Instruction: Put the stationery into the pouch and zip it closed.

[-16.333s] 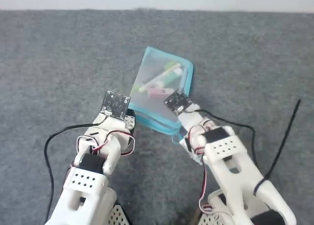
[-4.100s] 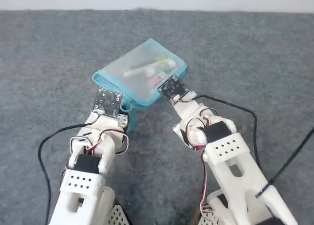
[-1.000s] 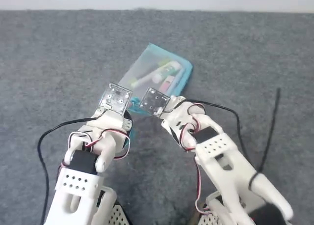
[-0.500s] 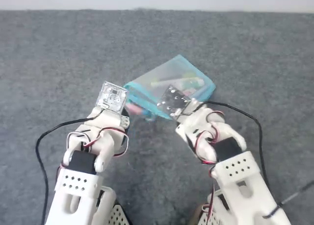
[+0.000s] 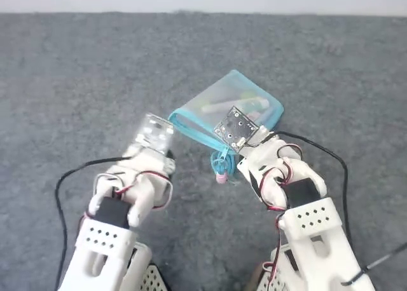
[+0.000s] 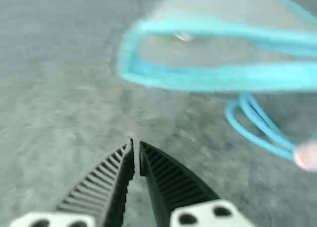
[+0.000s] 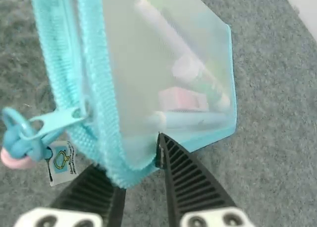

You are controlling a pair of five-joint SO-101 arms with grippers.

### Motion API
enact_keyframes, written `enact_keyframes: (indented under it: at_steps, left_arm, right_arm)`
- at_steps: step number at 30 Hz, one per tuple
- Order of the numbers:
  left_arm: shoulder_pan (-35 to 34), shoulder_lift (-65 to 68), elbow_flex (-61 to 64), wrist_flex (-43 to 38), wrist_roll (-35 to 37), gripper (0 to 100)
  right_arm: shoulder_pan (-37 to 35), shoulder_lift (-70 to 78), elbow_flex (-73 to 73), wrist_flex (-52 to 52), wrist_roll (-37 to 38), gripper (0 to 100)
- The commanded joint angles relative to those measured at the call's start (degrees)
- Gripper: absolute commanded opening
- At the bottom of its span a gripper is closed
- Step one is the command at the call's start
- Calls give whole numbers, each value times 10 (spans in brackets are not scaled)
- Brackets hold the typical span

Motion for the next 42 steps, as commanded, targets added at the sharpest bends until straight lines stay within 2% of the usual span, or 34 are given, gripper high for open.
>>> enact_keyframes:
  at_steps: [1,6,13,19,23,28,33,38,42]
  left_arm:
    - [55,-14,-9,-18,-19,47]
    - [89,-18,-19,5,-18,164]
    - [135,-100,-22,63,-2,175]
    - [164,-167,-20,102,-2,268]
    - [195,-175,-21,113,0,284]
    - [177,-172,11,36,42,283]
    - [171,-169,73,-69,76,279]
    - [171,-139,102,-172,84,175]
    - [171,-133,105,-177,82,116]
  right_arm:
    - [13,-39,-49,14,-33,6]
    - [-3,-43,-108,86,-64,6]
    - [-3,-43,-113,95,-68,6]
    - [-3,-42,-98,81,-68,6]
    - [-6,-42,-97,76,-68,6]
    - [-8,-46,-94,80,-69,6]
    - [-45,-49,-95,101,-69,6]
    - [-48,-49,-93,102,-69,6]
    - [-47,-49,-80,100,-67,6]
